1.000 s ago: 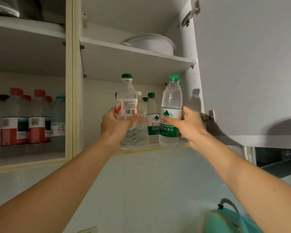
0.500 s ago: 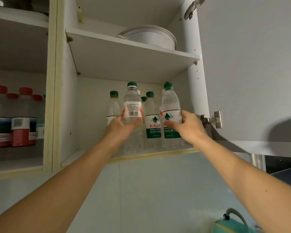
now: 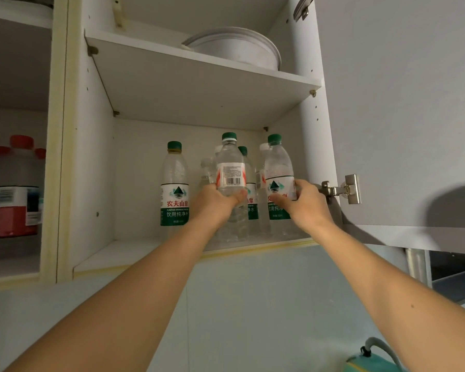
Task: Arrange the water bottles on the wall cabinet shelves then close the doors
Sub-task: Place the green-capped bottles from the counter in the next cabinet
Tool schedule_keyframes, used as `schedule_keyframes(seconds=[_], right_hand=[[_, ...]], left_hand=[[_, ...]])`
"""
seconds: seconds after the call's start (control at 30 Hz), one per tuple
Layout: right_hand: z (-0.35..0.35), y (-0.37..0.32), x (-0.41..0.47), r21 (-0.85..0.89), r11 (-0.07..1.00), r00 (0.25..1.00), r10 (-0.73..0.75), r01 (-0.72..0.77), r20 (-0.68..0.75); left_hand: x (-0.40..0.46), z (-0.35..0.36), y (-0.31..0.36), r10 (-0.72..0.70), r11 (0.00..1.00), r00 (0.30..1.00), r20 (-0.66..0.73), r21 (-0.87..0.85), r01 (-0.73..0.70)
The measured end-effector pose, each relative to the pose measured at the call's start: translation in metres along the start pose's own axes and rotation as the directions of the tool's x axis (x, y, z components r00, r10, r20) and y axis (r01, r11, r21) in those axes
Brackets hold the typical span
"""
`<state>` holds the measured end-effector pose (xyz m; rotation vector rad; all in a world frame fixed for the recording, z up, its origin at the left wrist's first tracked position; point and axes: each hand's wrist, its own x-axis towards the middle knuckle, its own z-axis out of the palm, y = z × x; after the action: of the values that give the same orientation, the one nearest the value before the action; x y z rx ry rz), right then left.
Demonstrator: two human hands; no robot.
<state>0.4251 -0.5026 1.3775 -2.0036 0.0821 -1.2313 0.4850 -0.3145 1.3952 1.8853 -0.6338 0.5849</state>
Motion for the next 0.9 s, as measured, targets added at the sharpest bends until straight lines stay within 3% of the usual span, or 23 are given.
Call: schedule_keyframes(seconds=[0.3,0.57,0.73,0.8,0.9], right_hand=[[0.006,0.019,0.004,-0.074,0.997,0.998,0.005,-0.010,-0.069],[0.014,0.030,-0.002,-0.127,0.991,0.989,-0.047,0.030,-0.137],[0.013,0.028,-0.005,-0.158,0.987,0.984,-0.028,0.000,-0.175],[0.012,0.023,-0.011,-0.175,0.984,0.970,-0.079,0.038,-0.232],[0.018,0.009,-0.025,-0.200,0.937,0.899,-0.333,0.285,-0.283]], left_hand=[[0.014,0.039,0.006,-0.013,0.965,0.992,-0.128,0.259,0.046],[0.017,0.046,0.006,0.006,0.973,0.986,-0.166,0.230,0.033],[0.012,0.030,-0.001,0.029,0.984,0.997,-0.076,0.177,-0.015],[0.008,0.010,-0.004,0.093,0.974,0.988,-0.120,0.219,-0.065],[0.006,-0.032,-0.006,0.240,0.938,0.938,-0.249,0.309,-0.157]])
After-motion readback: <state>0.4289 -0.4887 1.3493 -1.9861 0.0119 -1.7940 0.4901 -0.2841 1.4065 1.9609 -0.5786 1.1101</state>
